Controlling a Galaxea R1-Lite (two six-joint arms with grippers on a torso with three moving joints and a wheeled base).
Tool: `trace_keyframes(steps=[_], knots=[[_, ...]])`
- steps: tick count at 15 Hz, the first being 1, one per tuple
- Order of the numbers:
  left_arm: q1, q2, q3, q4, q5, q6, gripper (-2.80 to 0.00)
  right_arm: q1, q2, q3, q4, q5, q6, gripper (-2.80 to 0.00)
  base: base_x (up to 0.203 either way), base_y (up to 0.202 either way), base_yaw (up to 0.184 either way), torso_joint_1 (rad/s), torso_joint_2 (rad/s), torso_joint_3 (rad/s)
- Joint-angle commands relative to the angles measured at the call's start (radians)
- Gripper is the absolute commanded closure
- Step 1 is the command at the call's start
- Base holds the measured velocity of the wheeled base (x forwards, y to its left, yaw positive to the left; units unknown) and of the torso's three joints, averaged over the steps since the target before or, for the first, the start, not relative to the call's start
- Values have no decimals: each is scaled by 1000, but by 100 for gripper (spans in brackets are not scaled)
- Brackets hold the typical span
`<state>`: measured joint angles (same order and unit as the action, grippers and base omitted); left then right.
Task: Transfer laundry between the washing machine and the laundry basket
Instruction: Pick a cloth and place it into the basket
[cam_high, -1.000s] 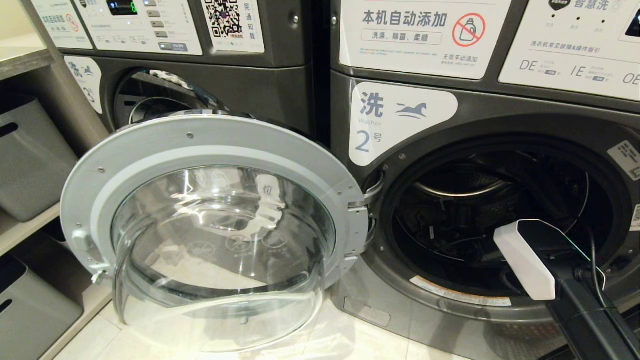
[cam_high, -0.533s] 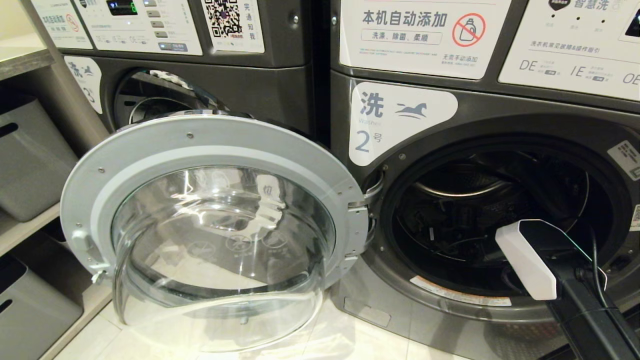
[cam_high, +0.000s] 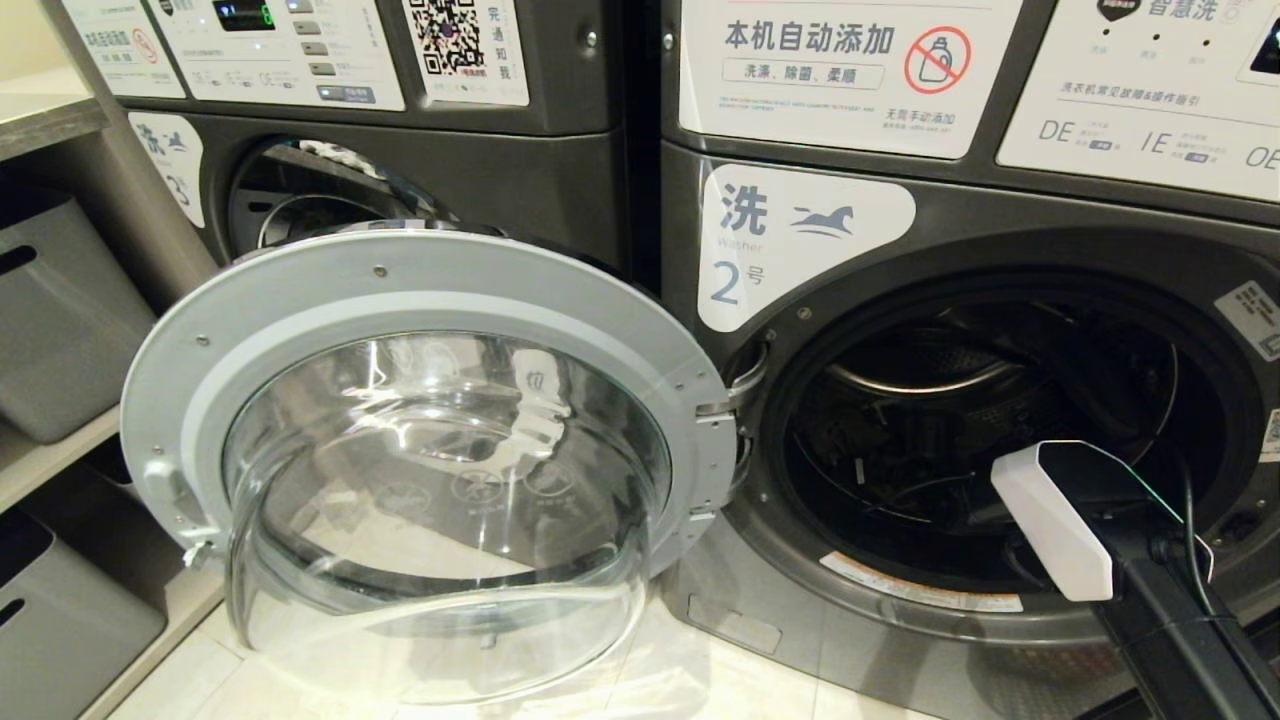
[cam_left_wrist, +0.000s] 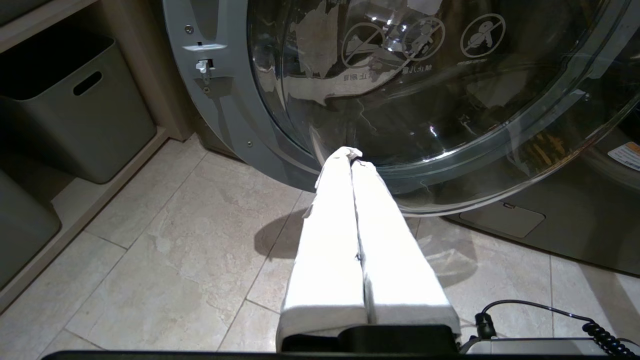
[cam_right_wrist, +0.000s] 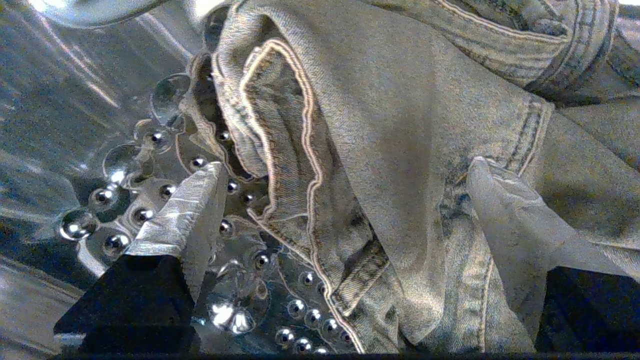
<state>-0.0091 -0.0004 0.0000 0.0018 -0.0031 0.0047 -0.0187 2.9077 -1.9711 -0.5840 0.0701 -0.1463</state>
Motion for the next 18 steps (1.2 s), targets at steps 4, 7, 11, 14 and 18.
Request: trace_keyframes(steps=[4, 7, 11, 14, 18], knots=[[0, 0, 0, 0, 0, 0, 0, 3, 21, 0, -10, 19, -12, -280, 0, 0, 0, 0, 0, 0], [0, 0, 0, 0, 0, 0, 0, 3, 26, 0, -10, 17, -12, -280, 0, 0, 0, 0, 0, 0], [0, 0, 0, 0, 0, 0, 0, 3, 39, 0, -10, 17, -13, -280, 0, 0, 0, 0, 0, 0], [0, 0, 0, 0, 0, 0, 0, 3, 50, 0, 0, 16, -16, -280, 0, 0, 0, 0, 0, 0], [0, 0, 0, 0, 0, 0, 0, 3, 50, 0, 20, 17, -21, -280, 0, 0, 0, 0, 0, 0]])
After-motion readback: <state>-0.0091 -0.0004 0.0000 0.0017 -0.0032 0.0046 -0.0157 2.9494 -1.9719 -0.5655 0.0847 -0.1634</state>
